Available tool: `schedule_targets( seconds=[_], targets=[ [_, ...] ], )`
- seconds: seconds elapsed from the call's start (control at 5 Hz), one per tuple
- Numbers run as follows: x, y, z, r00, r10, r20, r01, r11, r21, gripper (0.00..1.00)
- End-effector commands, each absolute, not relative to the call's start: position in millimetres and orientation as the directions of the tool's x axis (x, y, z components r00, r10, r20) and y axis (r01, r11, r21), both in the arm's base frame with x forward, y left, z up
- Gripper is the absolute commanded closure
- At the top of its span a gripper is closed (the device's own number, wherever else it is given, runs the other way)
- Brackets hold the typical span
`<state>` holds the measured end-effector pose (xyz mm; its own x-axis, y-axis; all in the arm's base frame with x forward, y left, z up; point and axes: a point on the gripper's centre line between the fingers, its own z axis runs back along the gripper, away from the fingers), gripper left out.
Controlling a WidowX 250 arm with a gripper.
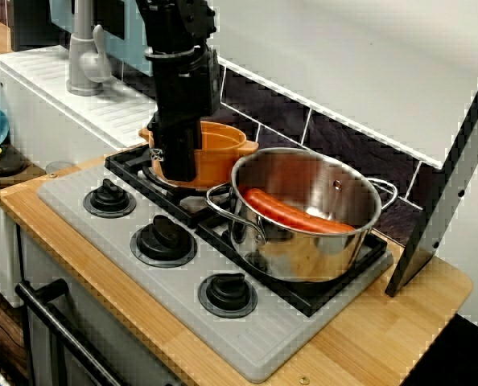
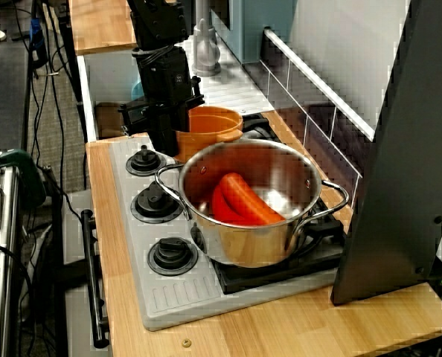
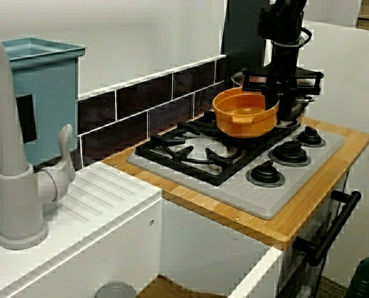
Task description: Lift pot from stove
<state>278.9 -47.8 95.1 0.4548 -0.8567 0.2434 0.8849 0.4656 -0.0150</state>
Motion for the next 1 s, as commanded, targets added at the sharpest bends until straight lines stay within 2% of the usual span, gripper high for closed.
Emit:
schedule_targets(
  seconds=[0.0, 0.8],
  targets=[
    [285.7, -53.9, 125.6, 0.411, -0.861, 0.298, 0.892, 0.448, 0.064, 1.00],
    [289.2, -51.2, 124.6, 0.422, -0.854, 0.304, 0.884, 0.462, 0.071, 1.00]
  ],
)
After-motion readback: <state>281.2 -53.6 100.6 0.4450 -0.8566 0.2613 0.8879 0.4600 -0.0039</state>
